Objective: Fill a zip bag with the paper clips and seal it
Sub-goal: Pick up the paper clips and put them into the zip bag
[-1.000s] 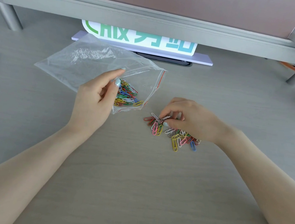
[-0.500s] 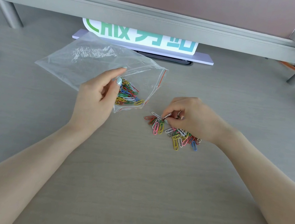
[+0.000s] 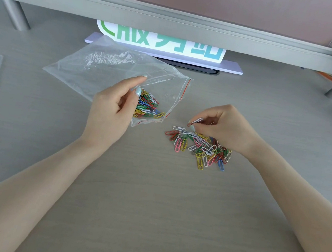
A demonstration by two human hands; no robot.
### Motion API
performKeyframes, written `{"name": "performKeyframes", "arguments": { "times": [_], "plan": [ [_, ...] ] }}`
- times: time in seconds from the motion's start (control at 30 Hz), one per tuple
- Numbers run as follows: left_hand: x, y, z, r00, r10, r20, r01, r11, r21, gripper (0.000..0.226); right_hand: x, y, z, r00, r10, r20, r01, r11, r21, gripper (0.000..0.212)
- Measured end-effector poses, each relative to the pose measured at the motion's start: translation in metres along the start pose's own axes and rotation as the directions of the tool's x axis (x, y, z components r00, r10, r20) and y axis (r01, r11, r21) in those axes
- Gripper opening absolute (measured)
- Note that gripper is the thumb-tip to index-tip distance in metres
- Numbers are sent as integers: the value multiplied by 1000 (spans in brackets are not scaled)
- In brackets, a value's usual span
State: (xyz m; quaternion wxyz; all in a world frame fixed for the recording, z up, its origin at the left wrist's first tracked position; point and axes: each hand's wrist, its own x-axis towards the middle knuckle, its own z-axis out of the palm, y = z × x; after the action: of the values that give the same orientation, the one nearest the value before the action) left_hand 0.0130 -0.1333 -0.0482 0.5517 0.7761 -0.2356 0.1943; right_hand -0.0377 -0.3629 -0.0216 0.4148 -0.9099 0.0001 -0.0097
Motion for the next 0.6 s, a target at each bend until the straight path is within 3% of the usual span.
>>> {"name": "performKeyframes", "arguments": {
  "times": [0.27, 0.37, 0.47, 0.6],
  "plan": [
    [0, -4, 1, 1000, -7, -9, 7, 1000, -2, 30, 18, -18, 3, 999, -38, -33, 43, 983, 178, 26],
    [0, -3, 1, 1000, -2, -11, 2, 1000, 7, 32, 37, -31, 17, 997, -52, -51, 62, 975, 215, 19],
    [0, -1, 1, 1000, -5, -25, 5, 1000, -6, 33, 55, -50, 39, 996, -55, -66, 65, 984, 167, 10],
    [0, -1, 0, 999, 12, -41, -13, 1000, -5, 32, 76, -70, 74, 990, -70, -119, 83, 991, 102, 27]
  ]
}}
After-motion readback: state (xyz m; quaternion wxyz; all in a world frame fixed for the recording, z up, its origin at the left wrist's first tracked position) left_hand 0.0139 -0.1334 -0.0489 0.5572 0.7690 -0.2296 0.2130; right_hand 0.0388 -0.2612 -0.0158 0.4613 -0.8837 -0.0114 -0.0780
